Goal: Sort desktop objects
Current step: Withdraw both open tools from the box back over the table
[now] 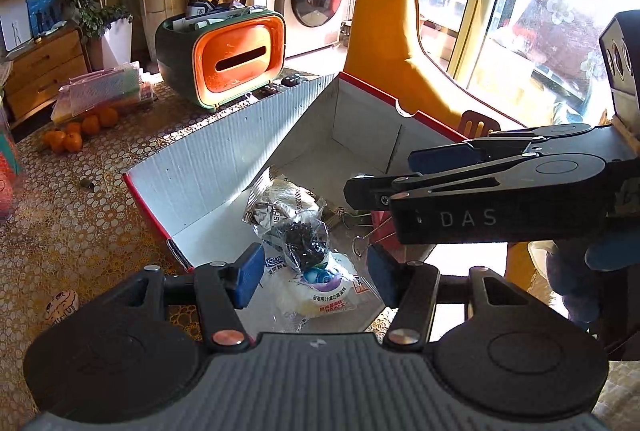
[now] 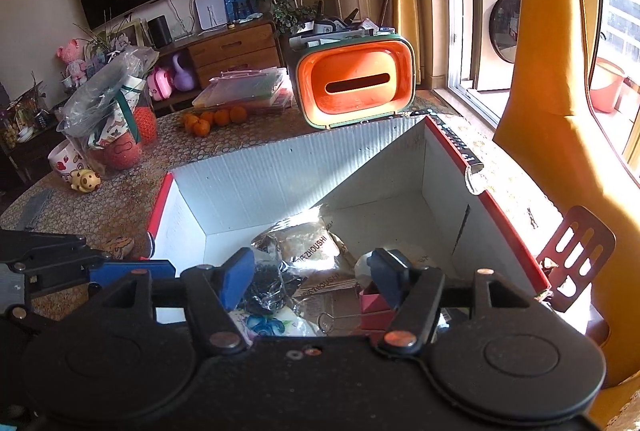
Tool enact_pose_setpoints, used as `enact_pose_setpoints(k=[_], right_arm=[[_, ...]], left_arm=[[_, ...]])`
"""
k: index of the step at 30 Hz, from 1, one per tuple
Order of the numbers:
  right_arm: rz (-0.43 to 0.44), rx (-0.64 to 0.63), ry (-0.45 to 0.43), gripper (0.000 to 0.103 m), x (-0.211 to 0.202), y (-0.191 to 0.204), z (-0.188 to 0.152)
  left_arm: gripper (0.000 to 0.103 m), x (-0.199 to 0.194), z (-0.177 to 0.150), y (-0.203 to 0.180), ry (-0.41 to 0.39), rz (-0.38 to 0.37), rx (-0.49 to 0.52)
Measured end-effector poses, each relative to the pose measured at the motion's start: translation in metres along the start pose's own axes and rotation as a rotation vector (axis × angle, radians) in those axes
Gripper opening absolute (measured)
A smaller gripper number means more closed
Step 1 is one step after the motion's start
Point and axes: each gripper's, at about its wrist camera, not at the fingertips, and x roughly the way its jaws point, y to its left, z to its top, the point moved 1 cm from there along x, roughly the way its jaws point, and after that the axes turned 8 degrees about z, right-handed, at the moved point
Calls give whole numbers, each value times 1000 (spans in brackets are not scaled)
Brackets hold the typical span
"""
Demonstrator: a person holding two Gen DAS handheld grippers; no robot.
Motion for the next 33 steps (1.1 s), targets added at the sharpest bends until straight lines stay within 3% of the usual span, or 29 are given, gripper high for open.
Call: enact_pose_setpoints(k=[16, 30, 33], right_arm=[[18, -27, -51, 86, -29, 36, -14], [37, -20, -78, 91, -43, 64, -27], [42, -35, -84, 95, -44, 75, -31]], left_arm=[[56, -49, -26, 24, -68, 6, -52], [63, -77, -47, 44, -108, 7, -83], [71, -83, -52, 50, -116, 11, -96]])
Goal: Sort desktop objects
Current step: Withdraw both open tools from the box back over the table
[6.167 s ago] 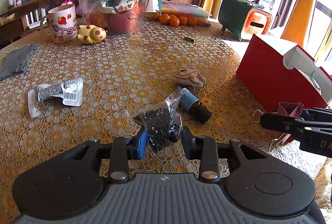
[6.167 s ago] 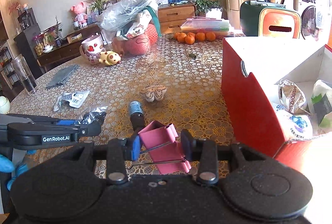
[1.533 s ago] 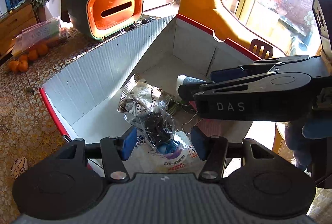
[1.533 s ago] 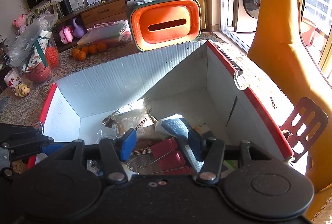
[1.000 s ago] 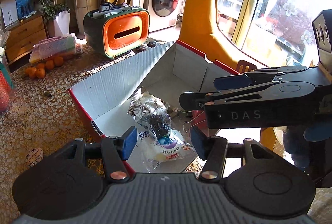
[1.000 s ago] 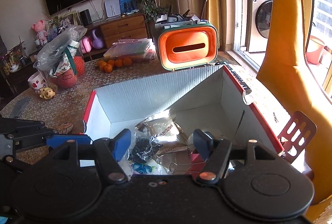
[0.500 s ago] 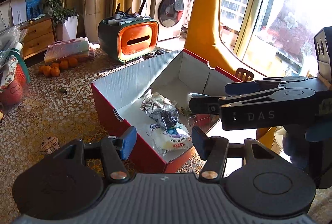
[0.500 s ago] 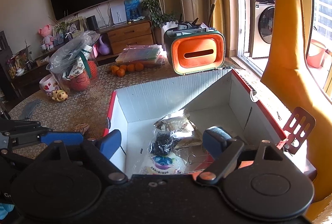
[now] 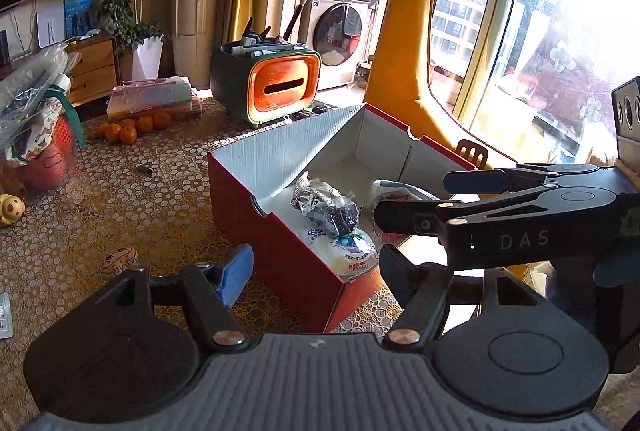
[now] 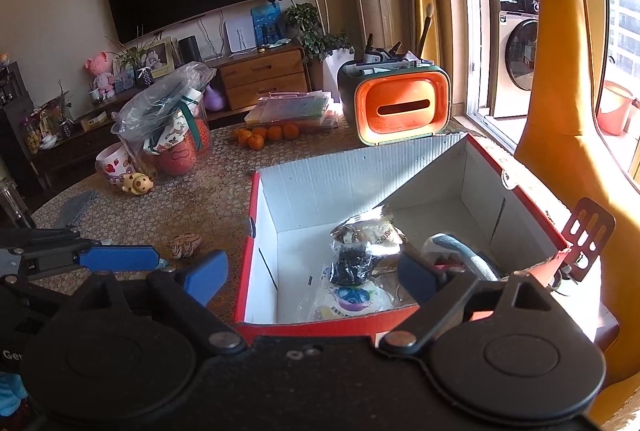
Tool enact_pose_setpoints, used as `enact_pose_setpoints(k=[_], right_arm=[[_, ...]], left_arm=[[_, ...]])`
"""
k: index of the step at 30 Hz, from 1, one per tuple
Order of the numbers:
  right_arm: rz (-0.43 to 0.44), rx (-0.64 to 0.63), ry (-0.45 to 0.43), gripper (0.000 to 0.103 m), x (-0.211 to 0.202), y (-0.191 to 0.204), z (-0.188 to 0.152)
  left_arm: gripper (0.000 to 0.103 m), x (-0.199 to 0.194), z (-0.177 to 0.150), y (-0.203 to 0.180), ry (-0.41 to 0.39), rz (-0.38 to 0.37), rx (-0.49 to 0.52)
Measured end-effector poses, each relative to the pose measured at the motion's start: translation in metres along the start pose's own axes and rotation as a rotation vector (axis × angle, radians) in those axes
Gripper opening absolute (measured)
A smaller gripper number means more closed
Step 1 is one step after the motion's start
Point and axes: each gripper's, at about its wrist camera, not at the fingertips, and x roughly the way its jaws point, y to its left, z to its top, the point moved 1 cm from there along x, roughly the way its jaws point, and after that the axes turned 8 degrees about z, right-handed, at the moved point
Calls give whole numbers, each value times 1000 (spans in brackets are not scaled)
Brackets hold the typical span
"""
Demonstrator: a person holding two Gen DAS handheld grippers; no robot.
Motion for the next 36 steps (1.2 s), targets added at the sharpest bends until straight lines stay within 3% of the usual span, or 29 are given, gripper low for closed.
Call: enact_pose_setpoints(k=[14, 31, 33, 35, 36], right_arm=[[39, -25, -38, 97, -8, 45, -6], [65, -78, -57, 97, -1, 91, -13], [68, -84, -54, 97, 1, 96, -14], [75, -87, -49, 97, 3, 100, -15], [77, -90, -47, 97, 4, 102, -16]], left_arm=[[79, -35, -22, 40, -49, 49, -44], [87, -67, -55, 105, -76, 162, -175], [90, -68, -59, 112, -74, 177, -191], [101, -70, -64, 122, -77, 199, -209], [102, -71, -66, 125, -83, 210, -215]])
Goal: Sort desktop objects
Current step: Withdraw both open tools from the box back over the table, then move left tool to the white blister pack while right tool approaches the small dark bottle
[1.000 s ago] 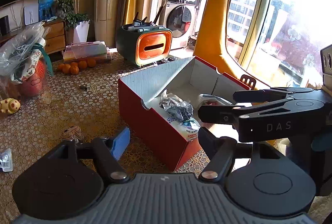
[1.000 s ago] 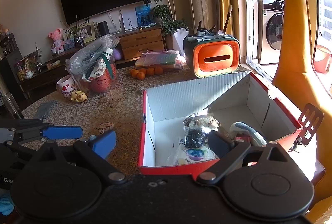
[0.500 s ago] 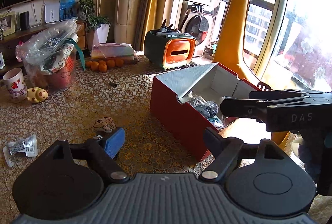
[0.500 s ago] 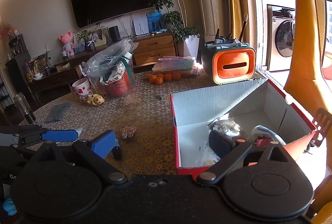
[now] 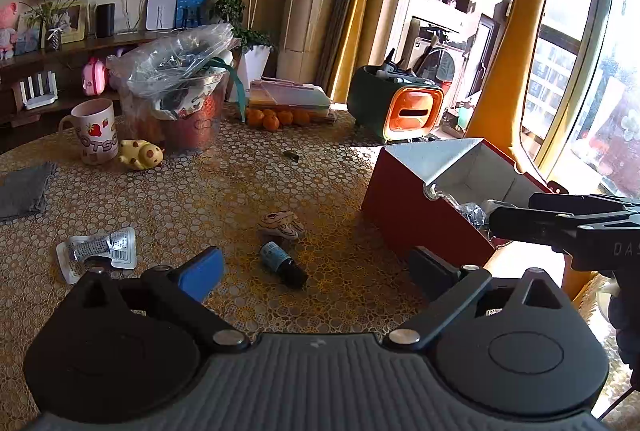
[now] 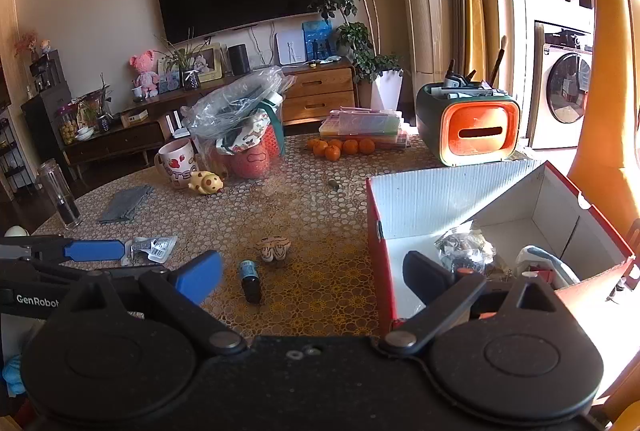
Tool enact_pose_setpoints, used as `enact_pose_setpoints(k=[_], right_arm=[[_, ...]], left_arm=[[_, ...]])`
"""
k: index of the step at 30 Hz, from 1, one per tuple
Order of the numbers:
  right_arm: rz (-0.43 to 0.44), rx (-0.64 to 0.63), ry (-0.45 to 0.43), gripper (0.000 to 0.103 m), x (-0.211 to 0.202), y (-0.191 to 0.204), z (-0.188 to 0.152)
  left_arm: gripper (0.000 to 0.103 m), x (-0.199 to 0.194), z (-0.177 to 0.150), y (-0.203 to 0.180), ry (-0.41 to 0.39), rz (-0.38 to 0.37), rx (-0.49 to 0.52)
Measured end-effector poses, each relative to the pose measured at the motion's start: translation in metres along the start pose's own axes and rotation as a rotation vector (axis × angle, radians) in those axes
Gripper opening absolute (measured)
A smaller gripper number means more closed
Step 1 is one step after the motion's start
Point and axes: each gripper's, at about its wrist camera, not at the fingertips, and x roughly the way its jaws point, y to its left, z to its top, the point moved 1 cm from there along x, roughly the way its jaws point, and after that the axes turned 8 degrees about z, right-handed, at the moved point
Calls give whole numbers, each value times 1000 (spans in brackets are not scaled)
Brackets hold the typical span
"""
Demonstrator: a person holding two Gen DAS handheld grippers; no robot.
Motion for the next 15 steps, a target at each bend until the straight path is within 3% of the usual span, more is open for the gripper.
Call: enact_pose_setpoints(k=[15], right_arm=[[43, -52, 58, 98, 38, 33, -14]], left_arm=[[102, 9, -24, 59, 17, 115, -63]])
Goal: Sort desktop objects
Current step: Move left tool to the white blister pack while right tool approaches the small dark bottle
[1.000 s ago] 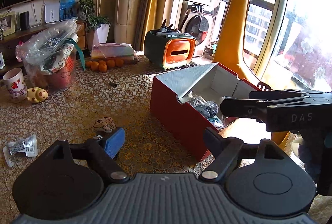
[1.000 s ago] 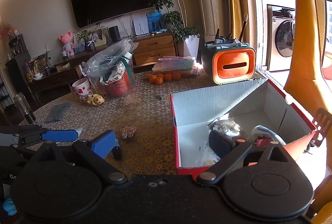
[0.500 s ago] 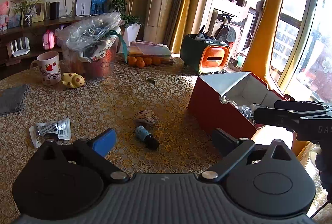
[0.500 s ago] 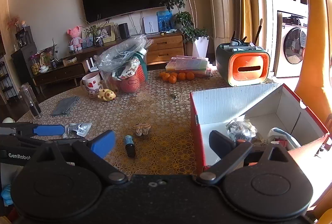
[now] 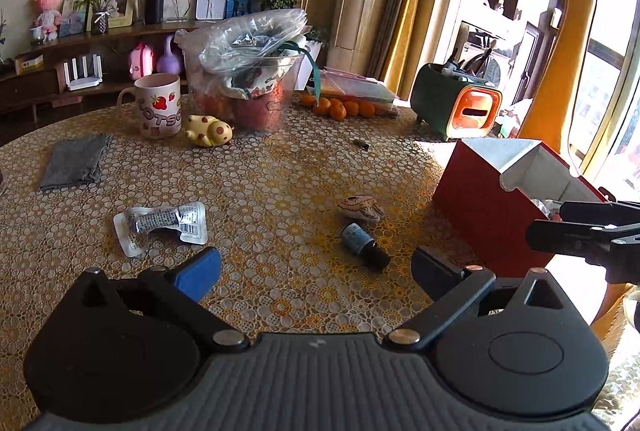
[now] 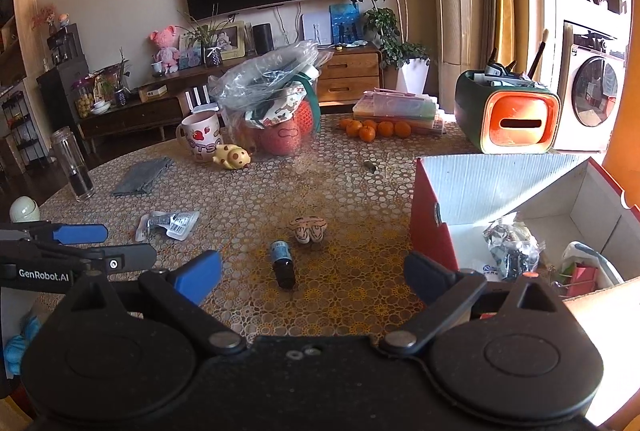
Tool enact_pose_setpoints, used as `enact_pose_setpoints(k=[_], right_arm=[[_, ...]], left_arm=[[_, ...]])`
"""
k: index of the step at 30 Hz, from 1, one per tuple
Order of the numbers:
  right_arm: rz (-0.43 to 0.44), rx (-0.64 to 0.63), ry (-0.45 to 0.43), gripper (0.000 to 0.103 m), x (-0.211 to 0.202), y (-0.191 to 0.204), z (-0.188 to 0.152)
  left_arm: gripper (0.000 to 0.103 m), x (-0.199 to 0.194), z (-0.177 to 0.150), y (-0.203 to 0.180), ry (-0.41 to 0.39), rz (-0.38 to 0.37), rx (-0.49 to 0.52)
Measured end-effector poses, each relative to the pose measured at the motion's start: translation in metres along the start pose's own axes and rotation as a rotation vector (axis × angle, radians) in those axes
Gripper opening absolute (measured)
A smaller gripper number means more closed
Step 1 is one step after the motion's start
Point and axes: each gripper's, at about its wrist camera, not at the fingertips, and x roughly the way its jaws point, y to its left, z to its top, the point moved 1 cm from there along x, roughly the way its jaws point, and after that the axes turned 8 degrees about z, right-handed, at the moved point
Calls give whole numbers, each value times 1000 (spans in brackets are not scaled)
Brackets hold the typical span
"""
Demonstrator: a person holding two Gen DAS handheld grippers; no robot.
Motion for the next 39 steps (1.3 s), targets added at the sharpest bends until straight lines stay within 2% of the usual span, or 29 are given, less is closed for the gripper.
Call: enact_pose_setpoints(k=[8, 20, 32, 39], right_arm=[[13, -13, 33, 98, 34, 5, 0], [33, -24, 105, 98, 88, 3, -3], [42, -34, 160, 97, 122, 7, -7], [42, -36, 186, 95, 136, 7, -11]], left_arm=[[102, 23, -4, 29, 7, 89, -24], [102, 76, -7, 79, 39, 193, 12], [102, 116, -9, 119, 73, 251, 40], [102, 136, -7, 122, 69, 268, 109]])
